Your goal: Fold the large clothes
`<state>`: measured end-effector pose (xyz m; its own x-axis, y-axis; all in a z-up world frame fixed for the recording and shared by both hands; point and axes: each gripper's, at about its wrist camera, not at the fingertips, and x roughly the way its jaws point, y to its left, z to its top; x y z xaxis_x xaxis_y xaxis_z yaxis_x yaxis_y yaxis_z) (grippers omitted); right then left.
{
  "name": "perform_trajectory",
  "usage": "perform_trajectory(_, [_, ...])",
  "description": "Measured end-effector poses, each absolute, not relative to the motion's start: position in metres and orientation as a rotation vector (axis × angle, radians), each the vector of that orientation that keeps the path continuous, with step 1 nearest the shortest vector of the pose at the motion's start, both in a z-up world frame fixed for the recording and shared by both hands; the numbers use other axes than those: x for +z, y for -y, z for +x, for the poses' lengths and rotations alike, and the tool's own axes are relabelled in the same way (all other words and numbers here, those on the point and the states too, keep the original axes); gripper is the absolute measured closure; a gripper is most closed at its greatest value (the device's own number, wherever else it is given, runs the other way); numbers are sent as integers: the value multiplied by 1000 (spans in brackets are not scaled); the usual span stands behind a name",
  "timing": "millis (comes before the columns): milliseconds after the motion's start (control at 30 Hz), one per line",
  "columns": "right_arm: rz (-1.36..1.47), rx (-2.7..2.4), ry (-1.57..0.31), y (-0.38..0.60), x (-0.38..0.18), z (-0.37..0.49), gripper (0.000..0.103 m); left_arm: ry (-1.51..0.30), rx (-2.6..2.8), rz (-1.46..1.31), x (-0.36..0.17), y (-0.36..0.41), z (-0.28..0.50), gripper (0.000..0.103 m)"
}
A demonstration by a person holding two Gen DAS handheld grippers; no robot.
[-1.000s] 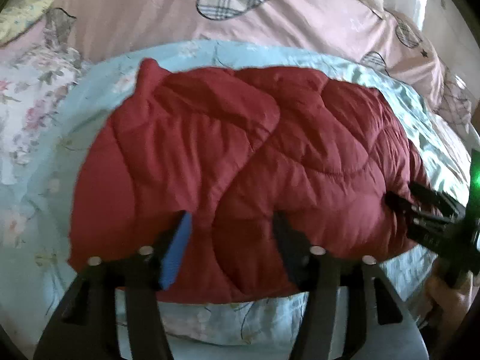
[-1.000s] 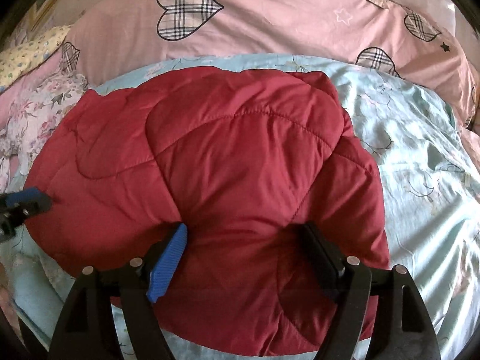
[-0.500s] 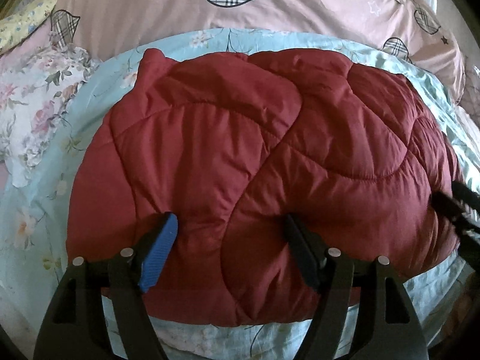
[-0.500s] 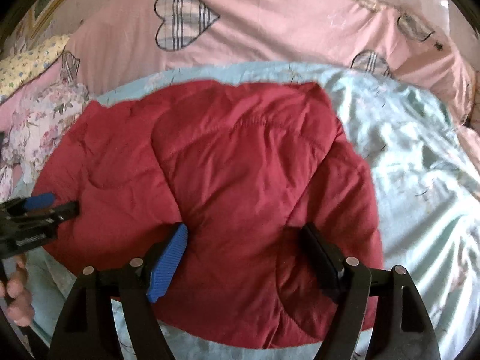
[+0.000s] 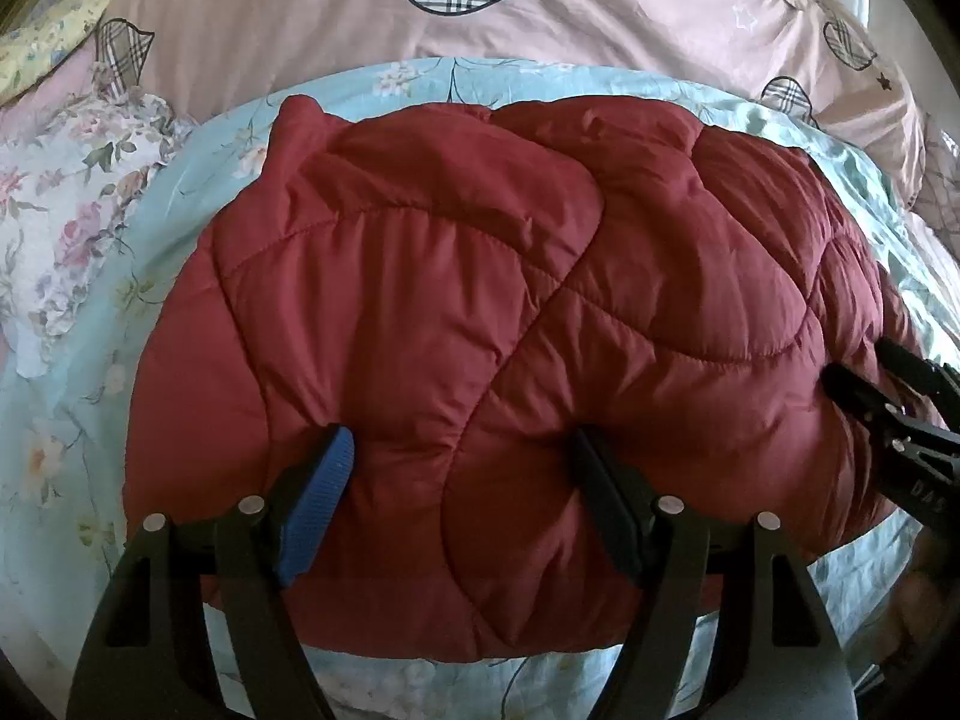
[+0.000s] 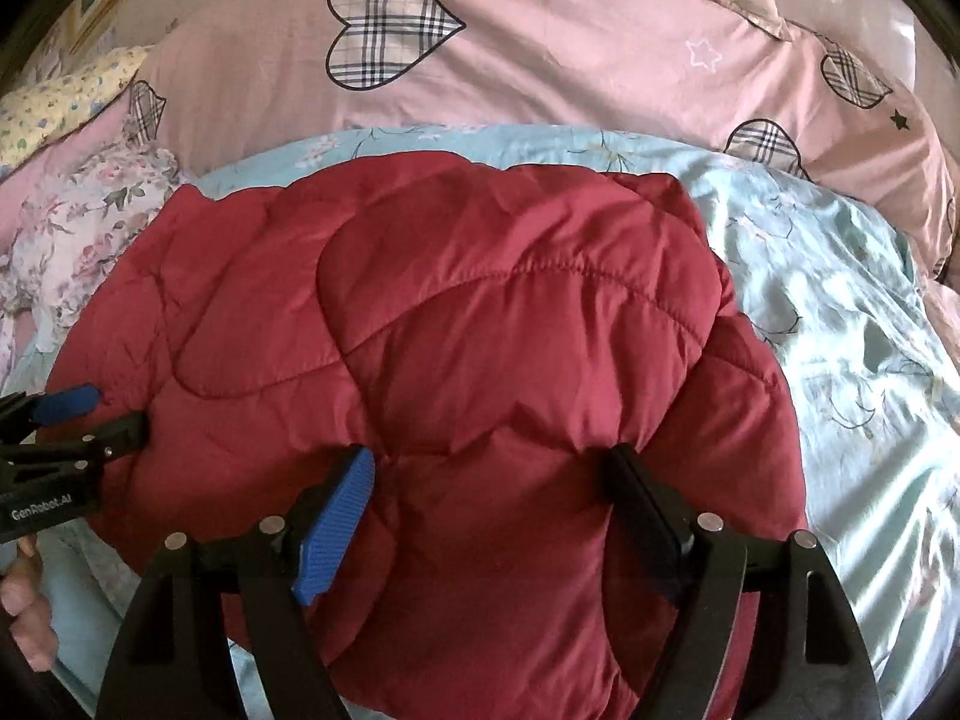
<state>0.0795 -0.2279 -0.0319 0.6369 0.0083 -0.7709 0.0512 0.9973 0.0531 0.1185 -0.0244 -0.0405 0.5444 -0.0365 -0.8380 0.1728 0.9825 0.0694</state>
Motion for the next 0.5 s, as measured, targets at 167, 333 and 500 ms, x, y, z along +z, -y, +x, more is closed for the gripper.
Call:
perform_trajectory(167, [84, -24, -875, 230, -35, 79, 22, -989, -127, 151, -40, 24, 119, 28])
perform_trajectory(333, [85, -22, -878, 231, -35, 80, 22, -990, -125, 151, -41, 25, 120, 27])
perform_trajectory(500, [87, -19, -879, 233, -36, 83, 22, -993, -130, 150, -42, 25, 125, 26])
